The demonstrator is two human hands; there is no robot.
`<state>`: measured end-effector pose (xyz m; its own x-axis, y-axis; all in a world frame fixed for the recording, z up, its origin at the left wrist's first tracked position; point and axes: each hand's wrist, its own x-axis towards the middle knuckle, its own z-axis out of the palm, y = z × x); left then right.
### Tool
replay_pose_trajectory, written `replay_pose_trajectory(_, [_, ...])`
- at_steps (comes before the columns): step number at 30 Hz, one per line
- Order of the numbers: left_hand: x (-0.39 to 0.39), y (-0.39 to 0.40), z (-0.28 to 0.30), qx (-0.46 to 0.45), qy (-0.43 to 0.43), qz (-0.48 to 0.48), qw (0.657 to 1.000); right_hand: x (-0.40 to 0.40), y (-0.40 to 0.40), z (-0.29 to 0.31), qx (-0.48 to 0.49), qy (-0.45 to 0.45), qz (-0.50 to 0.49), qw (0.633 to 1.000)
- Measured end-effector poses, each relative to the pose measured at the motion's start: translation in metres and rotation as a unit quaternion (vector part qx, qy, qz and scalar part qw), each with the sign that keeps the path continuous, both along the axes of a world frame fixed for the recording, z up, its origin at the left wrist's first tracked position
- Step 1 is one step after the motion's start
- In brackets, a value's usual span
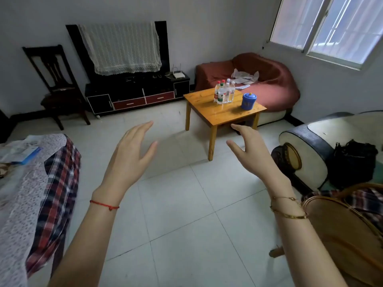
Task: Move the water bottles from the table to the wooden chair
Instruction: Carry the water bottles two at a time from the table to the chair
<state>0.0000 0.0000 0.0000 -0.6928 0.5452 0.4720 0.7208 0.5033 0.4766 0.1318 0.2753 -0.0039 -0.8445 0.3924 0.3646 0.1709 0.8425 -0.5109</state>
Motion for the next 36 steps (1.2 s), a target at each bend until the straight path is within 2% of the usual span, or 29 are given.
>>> replay_pose_trajectory(9, [-0.02, 0.006, -0.026, -0.01, -0.012, 0.037, 0.999, -0.029, 0.017, -0.021, 0.012, -0.017, 0.023, 1.0])
replay_pose_trajectory(17, [-0.08, 0.034, -0.049, -0.017, -0.032, 0.064, 0.997, -0.103, 0.048, -0.049, -0.009, -0.037, 0.041, 0.998])
replay_pose_trajectory(24, [-0.188, 0.077, -0.059, -0.018, -0.039, 0.064, 0.997, -0.215, 0.09, -0.067, -0.033, -0.058, 0.048, 0.997])
replay_pose_trajectory(29, [-0.287, 0.116, -0.05, -0.026, -0.006, 0.054, 0.998, -0.314, 0.125, -0.061, -0.04, -0.058, 0.054, 0.996])
replay_pose_trajectory(36, [-0.405, 0.18, -0.047, -0.06, -0.029, 0.039, 0.997, -0.418, 0.176, -0.067, -0.051, -0.064, 0.035, 0.996])
